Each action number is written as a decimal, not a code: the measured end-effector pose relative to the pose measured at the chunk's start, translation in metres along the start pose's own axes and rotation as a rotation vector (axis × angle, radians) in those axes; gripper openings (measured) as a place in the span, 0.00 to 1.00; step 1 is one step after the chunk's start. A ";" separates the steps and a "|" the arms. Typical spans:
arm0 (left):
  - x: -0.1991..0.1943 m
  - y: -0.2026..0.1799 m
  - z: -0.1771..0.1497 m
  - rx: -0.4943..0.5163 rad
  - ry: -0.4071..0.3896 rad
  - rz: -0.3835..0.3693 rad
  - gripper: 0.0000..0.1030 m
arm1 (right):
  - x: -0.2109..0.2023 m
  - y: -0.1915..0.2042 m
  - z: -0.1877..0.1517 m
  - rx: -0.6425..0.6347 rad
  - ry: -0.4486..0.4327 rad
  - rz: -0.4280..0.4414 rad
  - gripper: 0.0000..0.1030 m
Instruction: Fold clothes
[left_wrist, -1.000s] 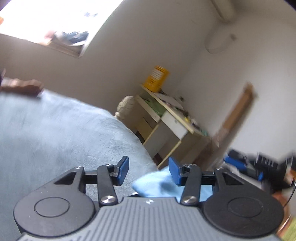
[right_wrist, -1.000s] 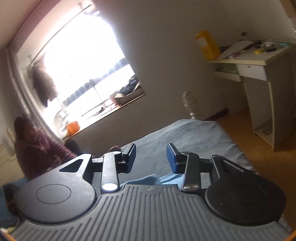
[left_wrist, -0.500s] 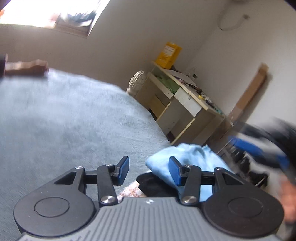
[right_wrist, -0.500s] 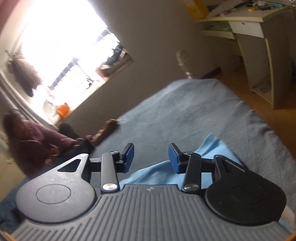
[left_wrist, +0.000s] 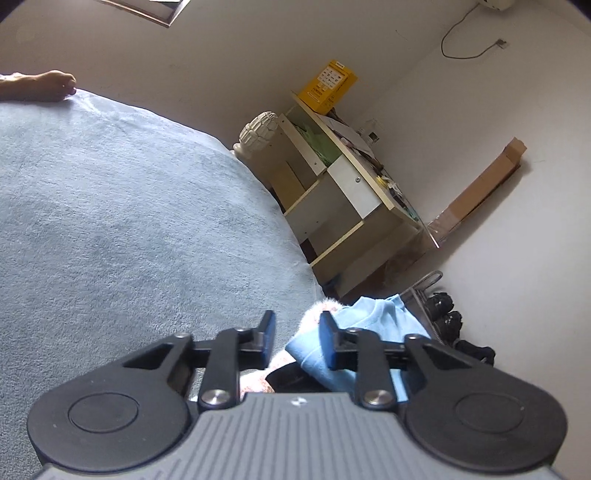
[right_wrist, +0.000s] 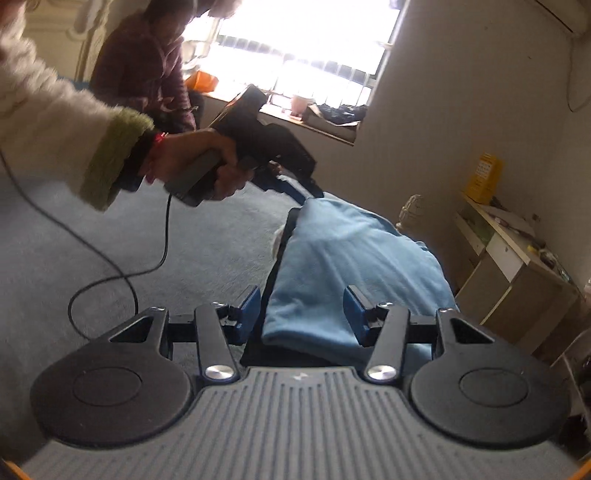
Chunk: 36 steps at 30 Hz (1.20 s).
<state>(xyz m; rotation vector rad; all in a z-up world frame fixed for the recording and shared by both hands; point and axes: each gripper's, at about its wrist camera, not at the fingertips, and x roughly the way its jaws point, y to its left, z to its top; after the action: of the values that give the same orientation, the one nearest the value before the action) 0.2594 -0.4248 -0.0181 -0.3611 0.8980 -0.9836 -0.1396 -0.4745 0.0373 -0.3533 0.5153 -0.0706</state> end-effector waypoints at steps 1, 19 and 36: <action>0.001 -0.001 0.000 0.009 0.001 0.004 0.16 | 0.004 0.006 0.000 -0.039 0.018 0.000 0.45; -0.006 -0.021 -0.001 0.137 -0.060 0.041 0.01 | 0.004 0.005 -0.004 -0.092 0.033 -0.028 0.04; -0.022 -0.025 -0.020 0.259 -0.008 0.078 0.15 | 0.004 0.026 -0.035 -0.085 0.139 0.006 0.09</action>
<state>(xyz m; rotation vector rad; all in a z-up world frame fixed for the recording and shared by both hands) 0.2248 -0.4176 -0.0036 -0.1095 0.7608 -1.0112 -0.1536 -0.4617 -0.0021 -0.4323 0.6581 -0.0679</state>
